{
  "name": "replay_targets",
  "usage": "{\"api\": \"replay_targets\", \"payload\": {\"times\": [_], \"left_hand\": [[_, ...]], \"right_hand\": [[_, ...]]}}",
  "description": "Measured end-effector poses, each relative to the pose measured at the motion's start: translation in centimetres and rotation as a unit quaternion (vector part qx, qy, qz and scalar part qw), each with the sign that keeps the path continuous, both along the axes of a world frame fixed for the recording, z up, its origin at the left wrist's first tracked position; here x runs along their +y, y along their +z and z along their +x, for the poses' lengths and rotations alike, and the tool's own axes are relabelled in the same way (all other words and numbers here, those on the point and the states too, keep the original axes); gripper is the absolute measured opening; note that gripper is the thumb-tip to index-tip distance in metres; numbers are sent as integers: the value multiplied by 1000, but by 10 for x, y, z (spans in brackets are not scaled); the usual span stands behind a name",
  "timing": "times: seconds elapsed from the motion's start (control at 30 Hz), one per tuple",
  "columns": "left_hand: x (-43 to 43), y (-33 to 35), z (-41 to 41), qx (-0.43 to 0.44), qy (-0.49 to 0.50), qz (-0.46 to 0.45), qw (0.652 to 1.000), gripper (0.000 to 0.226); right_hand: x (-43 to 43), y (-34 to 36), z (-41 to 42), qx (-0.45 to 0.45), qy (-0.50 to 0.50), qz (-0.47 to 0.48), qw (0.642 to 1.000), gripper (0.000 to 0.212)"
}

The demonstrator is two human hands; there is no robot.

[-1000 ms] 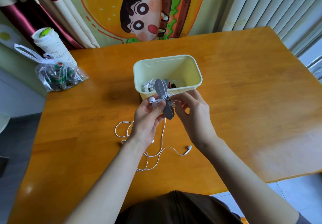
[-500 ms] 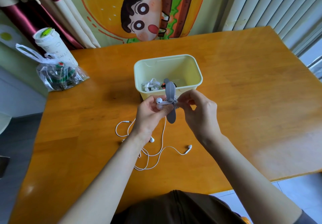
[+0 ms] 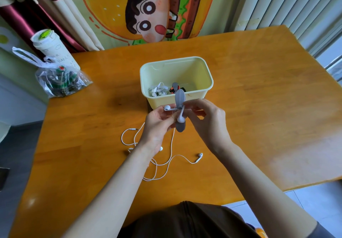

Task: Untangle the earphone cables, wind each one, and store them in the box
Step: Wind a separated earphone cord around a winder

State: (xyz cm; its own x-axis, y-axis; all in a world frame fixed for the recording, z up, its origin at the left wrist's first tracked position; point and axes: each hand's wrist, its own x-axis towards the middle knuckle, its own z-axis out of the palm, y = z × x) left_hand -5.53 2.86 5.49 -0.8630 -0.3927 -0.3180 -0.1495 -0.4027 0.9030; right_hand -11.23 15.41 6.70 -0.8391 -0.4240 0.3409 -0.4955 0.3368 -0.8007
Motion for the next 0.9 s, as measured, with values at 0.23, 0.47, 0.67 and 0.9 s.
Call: {"api": "replay_targets", "payload": {"times": [0.23,0.47,0.67,0.9], "left_hand": [[-1,4,3,12,-21,-46,999,27],[4,13,7,30,-17,-48,998,17],[6,14,5,2,44,5,999,15],[2,16,3,13,36,11,999,24]], "right_hand": [[4,0,-4,40,13,6,999,9],[2,5,-2,31,4,-15,999,9],[0,7,4,13,12,-36,999,8],[2,3,6,-113,1,-61,992,8]]}}
